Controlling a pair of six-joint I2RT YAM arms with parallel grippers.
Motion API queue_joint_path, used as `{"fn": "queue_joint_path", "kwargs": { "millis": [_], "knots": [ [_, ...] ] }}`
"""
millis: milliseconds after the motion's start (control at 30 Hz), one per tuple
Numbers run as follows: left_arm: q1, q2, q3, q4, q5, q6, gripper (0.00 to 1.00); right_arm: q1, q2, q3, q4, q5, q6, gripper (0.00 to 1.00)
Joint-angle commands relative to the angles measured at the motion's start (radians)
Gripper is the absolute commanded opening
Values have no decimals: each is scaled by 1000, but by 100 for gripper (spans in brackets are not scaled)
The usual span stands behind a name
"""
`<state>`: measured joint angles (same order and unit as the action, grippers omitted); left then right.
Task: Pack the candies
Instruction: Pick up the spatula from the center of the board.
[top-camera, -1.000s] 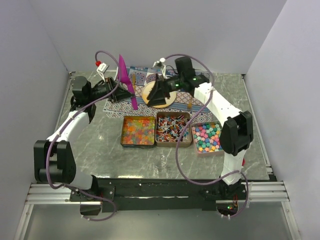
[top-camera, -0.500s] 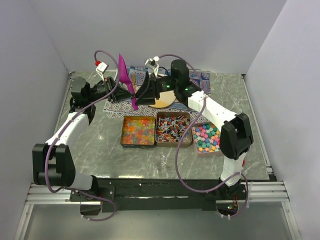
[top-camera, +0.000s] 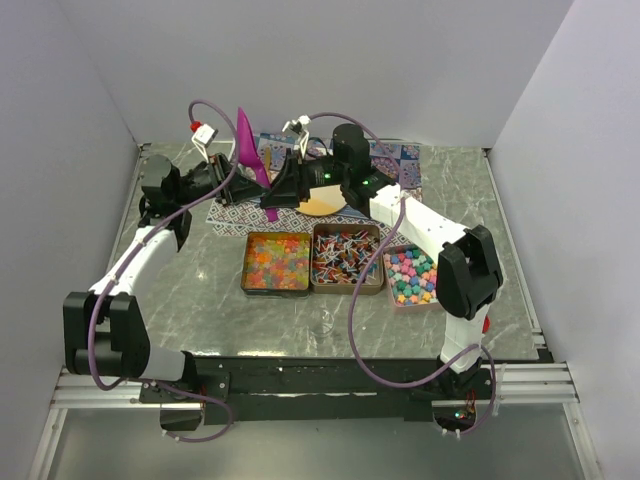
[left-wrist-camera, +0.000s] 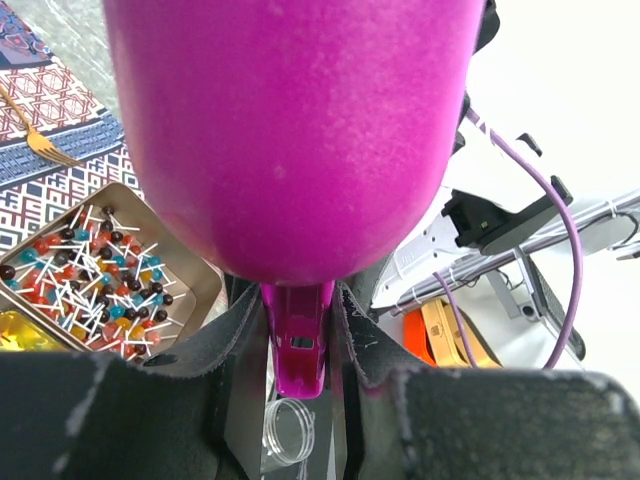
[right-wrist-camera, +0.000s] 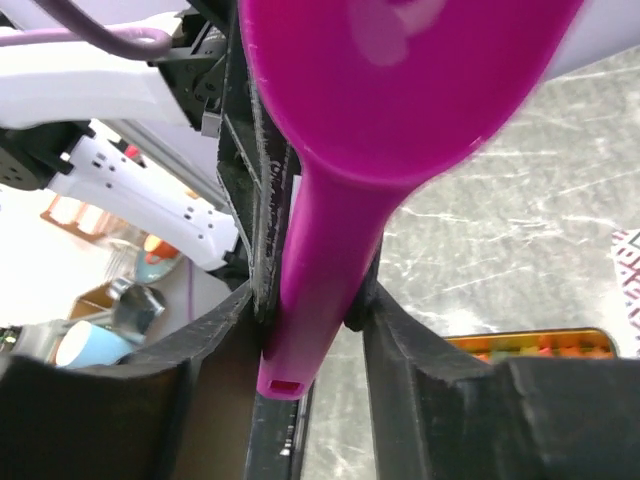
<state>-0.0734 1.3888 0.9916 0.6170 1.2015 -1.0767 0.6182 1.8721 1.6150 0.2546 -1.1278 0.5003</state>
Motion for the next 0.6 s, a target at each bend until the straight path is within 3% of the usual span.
{"fn": "queue_joint_path", "kwargs": {
  "millis": [0,33,67,100,167,200,233,300,333,367,467,567],
  "knots": [
    [-3,-34,5,10,-54,14,9,15,-7,11,6,-13,-22,22],
    [-3,-34,8,3,-62,18,13,17,-8,11,-11,-10,-51,15],
    [-3,-34,13,-3,-69,26,20,15,-14,16,-35,-6,-69,2],
    [-2,-33,40,-32,-77,61,48,14,-19,19,-108,17,-98,0],
    [4,-18,90,-178,-27,121,70,-1,-34,32,-179,32,-187,0],
    [6,-7,148,-209,34,189,75,-14,-39,40,-248,58,-244,0],
    [6,16,185,-365,91,246,84,-27,-41,61,-300,69,-270,0],
    [9,32,322,-681,182,601,88,-84,-42,92,-416,110,-359,0],
    [12,38,373,-1076,173,771,88,-100,-44,130,-466,137,-405,0],
    [14,39,413,-1199,144,1034,88,-132,-45,149,-570,166,-458,0],
    [24,26,414,-1316,112,1126,88,-176,-59,190,-725,272,-665,0],
    [27,-3,327,-1201,90,1034,87,-202,-85,183,-785,292,-782,0]
  ]
}}
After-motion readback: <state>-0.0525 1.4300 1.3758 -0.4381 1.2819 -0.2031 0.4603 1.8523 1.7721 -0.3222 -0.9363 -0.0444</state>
